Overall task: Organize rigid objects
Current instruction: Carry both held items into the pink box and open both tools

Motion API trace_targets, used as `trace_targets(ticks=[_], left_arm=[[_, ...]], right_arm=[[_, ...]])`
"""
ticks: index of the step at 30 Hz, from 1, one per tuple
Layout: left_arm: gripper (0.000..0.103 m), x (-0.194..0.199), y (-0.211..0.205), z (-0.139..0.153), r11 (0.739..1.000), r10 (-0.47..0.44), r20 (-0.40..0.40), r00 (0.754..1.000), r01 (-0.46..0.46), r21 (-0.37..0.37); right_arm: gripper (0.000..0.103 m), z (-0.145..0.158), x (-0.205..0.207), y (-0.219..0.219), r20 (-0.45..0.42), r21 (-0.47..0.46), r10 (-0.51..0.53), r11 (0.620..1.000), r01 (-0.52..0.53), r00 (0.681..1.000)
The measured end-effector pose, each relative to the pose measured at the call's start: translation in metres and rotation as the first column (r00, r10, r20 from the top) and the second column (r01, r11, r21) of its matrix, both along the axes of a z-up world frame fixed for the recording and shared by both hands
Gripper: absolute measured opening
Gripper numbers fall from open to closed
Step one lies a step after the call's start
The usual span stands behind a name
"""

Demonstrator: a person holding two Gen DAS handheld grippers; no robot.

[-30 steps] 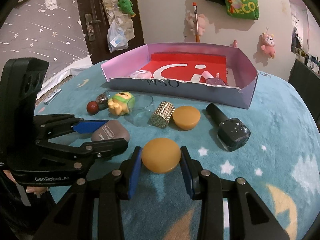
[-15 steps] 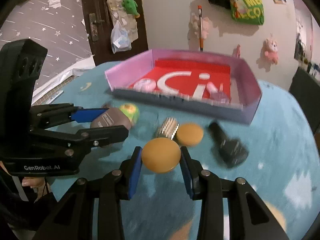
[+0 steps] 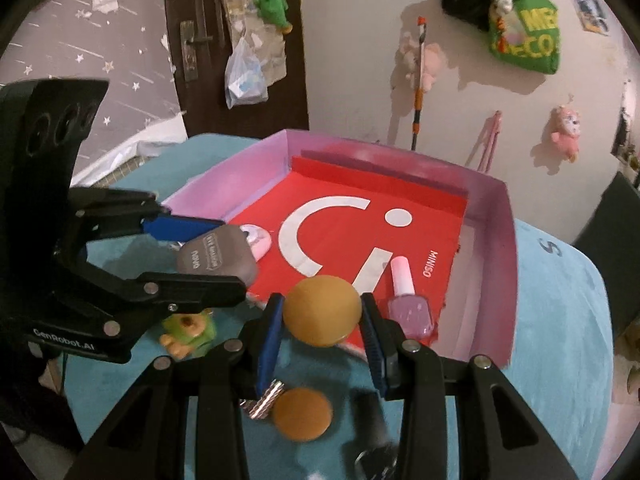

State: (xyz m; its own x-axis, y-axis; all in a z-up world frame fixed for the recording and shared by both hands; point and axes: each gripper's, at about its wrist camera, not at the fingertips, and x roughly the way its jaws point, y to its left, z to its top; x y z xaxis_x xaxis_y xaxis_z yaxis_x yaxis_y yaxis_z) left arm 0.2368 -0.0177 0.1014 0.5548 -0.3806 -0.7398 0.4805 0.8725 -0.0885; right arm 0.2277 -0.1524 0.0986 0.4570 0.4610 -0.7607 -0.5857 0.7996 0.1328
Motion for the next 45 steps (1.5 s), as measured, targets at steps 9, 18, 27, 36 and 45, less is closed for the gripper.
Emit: trace_targets(ticks=[9,18,27,36,45], left_arm=[[0.049,0.046,0.001,-0.020,0.995,-0.087,-0.107,0.990,0.091,0.031],[0.049,0.062,-0.006,-0.037,0.978,-0.174,-0.164,0.971,0.190,0.089],[0.049,0.068,-0.016,-0.042,0.952,-0.249,-0.188,0.950,0.275,0.131],[0.049,0.075,-0.021,-0.047,0.936,-0.278,-0.209,0.937,0.313,0.158],[0.049,0.076,-0.024,-0.051,0.927,-0.292,-0.229,0.929,0.334,0.172]], right_arm=[[0.040,-0.024,0.043,0.010,-0.102,-0.048,0.112,0.992,-0.117,0.988],[0.040,-0.044,0.060,0.021,-0.169,-0.136,0.193,0.967,-0.217,0.967],[0.040,-0.048,0.066,0.025,-0.213,-0.167,0.249,0.944,-0.286,0.945],[0.040,-0.049,0.075,0.026,-0.240,-0.176,0.270,0.933,-0.315,0.933],[0.040,-0.053,0.082,0.030,-0.270,-0.182,0.299,0.917,-0.354,0.915]])
